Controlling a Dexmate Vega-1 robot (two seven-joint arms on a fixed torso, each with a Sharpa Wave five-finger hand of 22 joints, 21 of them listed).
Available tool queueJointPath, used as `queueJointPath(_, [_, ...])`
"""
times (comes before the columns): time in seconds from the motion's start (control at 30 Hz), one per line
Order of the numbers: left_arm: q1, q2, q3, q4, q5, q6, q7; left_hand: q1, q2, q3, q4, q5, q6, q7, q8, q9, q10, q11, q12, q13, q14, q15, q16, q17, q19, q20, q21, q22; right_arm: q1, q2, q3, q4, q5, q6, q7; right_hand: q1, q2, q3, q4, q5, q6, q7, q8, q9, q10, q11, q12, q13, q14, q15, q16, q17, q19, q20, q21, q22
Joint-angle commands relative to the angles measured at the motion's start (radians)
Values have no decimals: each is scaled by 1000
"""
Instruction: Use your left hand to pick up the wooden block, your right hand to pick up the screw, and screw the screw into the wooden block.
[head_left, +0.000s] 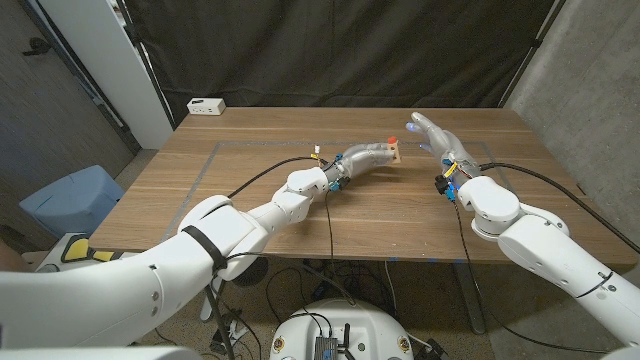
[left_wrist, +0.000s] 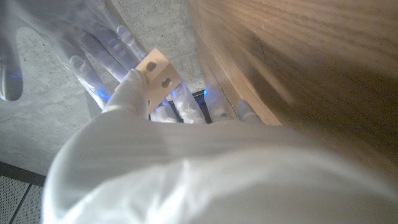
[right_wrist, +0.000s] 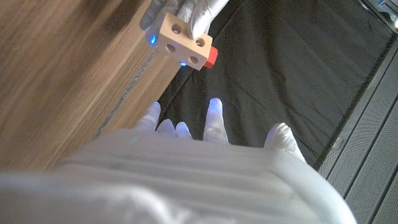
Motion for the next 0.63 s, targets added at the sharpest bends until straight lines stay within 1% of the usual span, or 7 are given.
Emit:
queueJointPath(0.03, [-27,15,-2,13,-1,19,-36,3,3,3,6,4,29,16,6,5,7,1,9,4,6,-19,4,2,0,10,2,4,7,26,-11,18,-33,34,-11,4,3,4,-5,6,-17,-6,-7,0,8,2,5,2,-11,1,7,1,9,-1,2,3])
queueJointPath(0.23, [-32,31,-7,13,-4,13,-62,2,3,3,7,4,31,17,7,5,5,4,8,3,5,-19,3,2,-2,11,2,4,18,46,-29,42,-57,60,-13,4,2,4,-5,6,-38,-12,-9,0,8,2,5,2,-11,2,7,0,11,-3,1,2])
queueJointPath(0.27, [-32,34,-7,12,-4,11,-66,2,3,3,7,4,31,16,7,5,6,3,8,3,6,-19,3,2,-2,11,2,4,21,51,-32,49,-61,69,-12,4,2,3,-5,6,-39,-12,-8,0,8,2,4,2,-10,2,7,0,12,-9,2,2])
queueJointPath(0.33, [-33,39,-9,12,-5,10,-74,2,2,3,6,4,31,15,7,5,7,2,8,3,6,-19,3,2,-2,11,2,4,27,57,-38,59,-68,75,-11,5,1,3,-6,6,-45,-11,-4,0,7,2,4,2,-8,2,7,0,23,-44,3,1])
queueJointPath(0.47, [-37,45,-8,16,-4,15,-81,1,2,3,6,4,32,17,8,5,7,0,8,3,5,-19,3,2,-2,11,2,4,40,70,-49,88,-75,98,2,6,0,3,-7,7,-59,-12,-3,0,7,2,3,2,-7,9,6,-1,27,-81,1,0])
queueJointPath(0.5, [-38,45,-8,17,-4,19,-80,1,2,2,7,4,33,17,8,5,7,0,8,3,5,-19,3,2,-2,11,2,4,43,74,-52,94,-74,100,5,6,0,2,-7,7,-64,-13,-4,0,7,2,3,2,-7,8,6,-1,27,-86,1,0])
queueJointPath(0.63, [-37,46,-8,18,-1,19,-73,-1,1,2,7,4,34,16,8,5,7,-1,8,3,3,-19,2,2,-2,11,2,4,56,82,-60,119,-73,115,21,6,-1,2,-7,7,-67,-14,-3,0,8,3,3,2,-8,11,5,-1,26,-90,-1,-1])
